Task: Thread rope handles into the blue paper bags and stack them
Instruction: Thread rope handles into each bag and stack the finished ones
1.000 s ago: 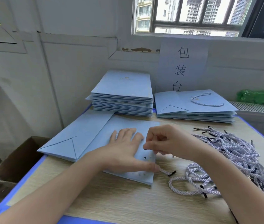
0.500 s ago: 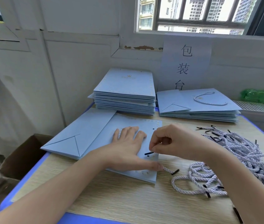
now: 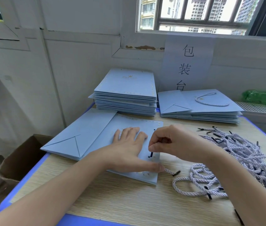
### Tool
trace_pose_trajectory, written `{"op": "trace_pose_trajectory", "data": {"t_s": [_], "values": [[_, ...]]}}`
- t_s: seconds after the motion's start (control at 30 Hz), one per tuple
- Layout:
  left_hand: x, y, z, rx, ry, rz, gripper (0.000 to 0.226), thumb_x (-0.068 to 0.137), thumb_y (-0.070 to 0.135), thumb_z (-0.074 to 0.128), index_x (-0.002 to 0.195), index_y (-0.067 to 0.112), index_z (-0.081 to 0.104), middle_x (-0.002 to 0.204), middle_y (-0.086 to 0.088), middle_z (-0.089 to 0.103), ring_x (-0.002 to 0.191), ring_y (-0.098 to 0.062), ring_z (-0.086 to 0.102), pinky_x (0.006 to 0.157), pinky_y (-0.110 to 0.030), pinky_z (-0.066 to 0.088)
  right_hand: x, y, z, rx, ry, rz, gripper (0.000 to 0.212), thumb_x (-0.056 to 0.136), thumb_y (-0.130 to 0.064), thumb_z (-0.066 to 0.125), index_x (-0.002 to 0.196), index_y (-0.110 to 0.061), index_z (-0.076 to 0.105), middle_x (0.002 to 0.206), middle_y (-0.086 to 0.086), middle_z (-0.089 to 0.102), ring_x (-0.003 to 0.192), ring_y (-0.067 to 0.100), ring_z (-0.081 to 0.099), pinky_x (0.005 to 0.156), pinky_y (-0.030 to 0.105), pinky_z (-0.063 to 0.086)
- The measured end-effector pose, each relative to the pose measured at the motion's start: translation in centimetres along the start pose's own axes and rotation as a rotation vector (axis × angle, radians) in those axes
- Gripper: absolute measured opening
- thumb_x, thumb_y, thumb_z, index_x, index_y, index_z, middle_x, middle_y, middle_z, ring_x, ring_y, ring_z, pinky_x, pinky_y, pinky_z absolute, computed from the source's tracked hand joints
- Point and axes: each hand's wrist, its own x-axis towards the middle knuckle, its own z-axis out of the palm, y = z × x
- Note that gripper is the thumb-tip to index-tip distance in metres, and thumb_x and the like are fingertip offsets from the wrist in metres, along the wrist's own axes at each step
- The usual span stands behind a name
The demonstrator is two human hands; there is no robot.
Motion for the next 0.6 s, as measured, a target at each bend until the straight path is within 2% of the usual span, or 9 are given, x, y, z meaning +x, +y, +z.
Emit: {"op": "trace_pose_trajectory", "data": {"t_s": [0.2, 0.27, 0.37, 0.47, 0.6], "values": [[0.1, 0.2, 0.4, -0.011, 0.064, 0.015, 0.084, 0.073, 0.080, 0.044, 0.135, 0.026, 0.025, 0.155, 0.004, 0.001, 0.143, -0.012, -0.012, 0.117, -0.048, -0.003, 0.5, 0.1, 1.2, -0.078, 0.043, -0.037, 0.006, 0.086, -0.023, 0.066, 0.084, -0.018, 0.068, 0.066, -0.012, 0.052, 0.059, -0.002, 0.045, 0.060, 0.012, 0.035], [0.2, 0.2, 0.5, -0.018, 0.109, 0.026, 0.077, 0.069, 0.084, 0.047, 0.120, 0.028, 0.034, 0.143, 0.007, 0.015, 0.138, -0.013, 0.003, 0.115, -0.043, 0.006, 0.7, 0.0, 1.4, -0.111, 0.059, -0.071, 0.006, 0.086, -0.021, 0.066, 0.084, -0.016, 0.068, 0.066, -0.015, 0.050, 0.062, -0.005, 0.046, 0.061, 0.011, 0.035], [0.2, 0.4, 0.2, -0.051, 0.173, 0.032, 0.069, 0.056, 0.086, 0.046, 0.095, 0.030, 0.037, 0.114, 0.008, 0.025, 0.114, -0.013, 0.020, 0.098, -0.030, 0.022, 0.7, -0.1, 1.7, -0.057, 0.078, -0.116, 0.004, 0.083, -0.017, 0.069, 0.081, -0.013, 0.069, 0.065, -0.017, 0.051, 0.064, -0.006, 0.048, 0.061, 0.009, 0.035], [0.1, 0.4, -0.2, -0.208, 0.143, 0.046, 0.053, 0.068, 0.065, 0.069, 0.094, 0.027, 0.041, 0.105, 0.006, 0.030, 0.106, -0.011, 0.031, 0.093, -0.029, 0.037, 0.7, -0.1, 1.8, -0.002, 0.076, -0.139, 0.003, 0.081, -0.012, 0.071, 0.079, -0.012, 0.069, 0.061, -0.018, 0.053, 0.062, -0.005, 0.049, 0.060, 0.008, 0.035], [0.0, 0.3, -0.5, -0.275, 0.116, 0.071, 0.049, 0.070, 0.056, 0.072, 0.099, 0.026, 0.046, 0.103, 0.008, 0.033, 0.099, -0.006, 0.043, 0.087, -0.031, 0.045, 0.5, -0.2, 1.8, 0.023, 0.072, -0.137, 0.014, 0.081, -0.009, 0.070, 0.073, -0.020, 0.065, 0.054, -0.025, 0.053, 0.058, -0.007, 0.050, 0.056, 0.007, 0.035]]}}
